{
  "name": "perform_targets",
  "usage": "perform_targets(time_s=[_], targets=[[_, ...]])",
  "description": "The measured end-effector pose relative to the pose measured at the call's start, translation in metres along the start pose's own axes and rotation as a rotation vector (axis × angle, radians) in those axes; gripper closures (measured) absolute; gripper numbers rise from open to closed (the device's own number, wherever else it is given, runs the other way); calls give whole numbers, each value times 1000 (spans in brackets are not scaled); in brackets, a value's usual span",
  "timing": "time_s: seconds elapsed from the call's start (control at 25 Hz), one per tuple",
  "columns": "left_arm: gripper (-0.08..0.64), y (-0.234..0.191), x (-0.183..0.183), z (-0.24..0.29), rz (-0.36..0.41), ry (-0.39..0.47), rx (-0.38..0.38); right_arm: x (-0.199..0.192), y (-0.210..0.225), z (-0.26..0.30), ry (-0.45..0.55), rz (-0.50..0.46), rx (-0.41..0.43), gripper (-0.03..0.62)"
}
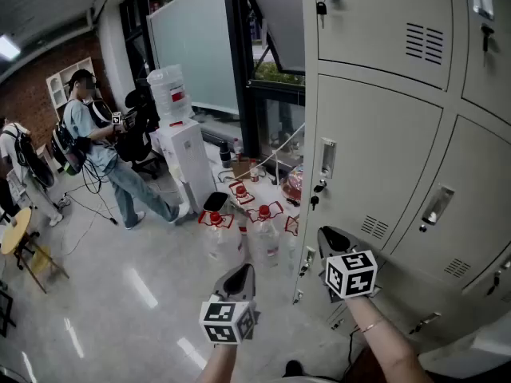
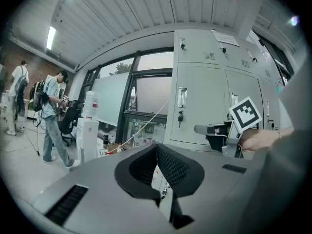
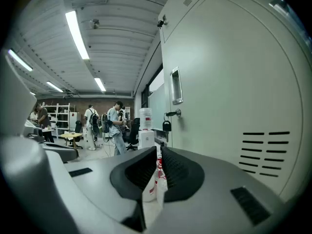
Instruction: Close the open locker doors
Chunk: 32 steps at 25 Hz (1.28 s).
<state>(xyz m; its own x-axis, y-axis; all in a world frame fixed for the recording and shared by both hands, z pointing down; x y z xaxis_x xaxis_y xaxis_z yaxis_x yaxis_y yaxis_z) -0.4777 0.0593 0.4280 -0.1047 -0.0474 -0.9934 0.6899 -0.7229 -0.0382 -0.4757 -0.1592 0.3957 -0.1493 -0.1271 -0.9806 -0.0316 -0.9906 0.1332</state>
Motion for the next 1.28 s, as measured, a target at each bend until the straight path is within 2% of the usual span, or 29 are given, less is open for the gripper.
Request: perform_targets(time_s=[0.44,0.72,1.28], targets=[[540,5,-10,-29,1,-19,-38,-19,-44,-68,12,35,30,596],[539,12,-15,-53,3,-27,-71,-36,-66,-107,13,67,10,598],[539,12,-20,-92,27,-12,-82,-57,-91,-150,-17,79,-26,591]])
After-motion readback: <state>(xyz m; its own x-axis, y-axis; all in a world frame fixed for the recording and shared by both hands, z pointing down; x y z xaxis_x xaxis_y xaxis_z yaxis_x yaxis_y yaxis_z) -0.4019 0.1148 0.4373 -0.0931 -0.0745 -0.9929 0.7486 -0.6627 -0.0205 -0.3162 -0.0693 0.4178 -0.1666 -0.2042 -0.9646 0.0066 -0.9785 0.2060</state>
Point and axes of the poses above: the fingertips, and each gripper's own axes: z forward along the fingers, y to its right, x out of its top, the point moved 3 cm from there along -z, backward along the fingers, and after that the axes turned 6 degrees about z, right-handed, at the moved point
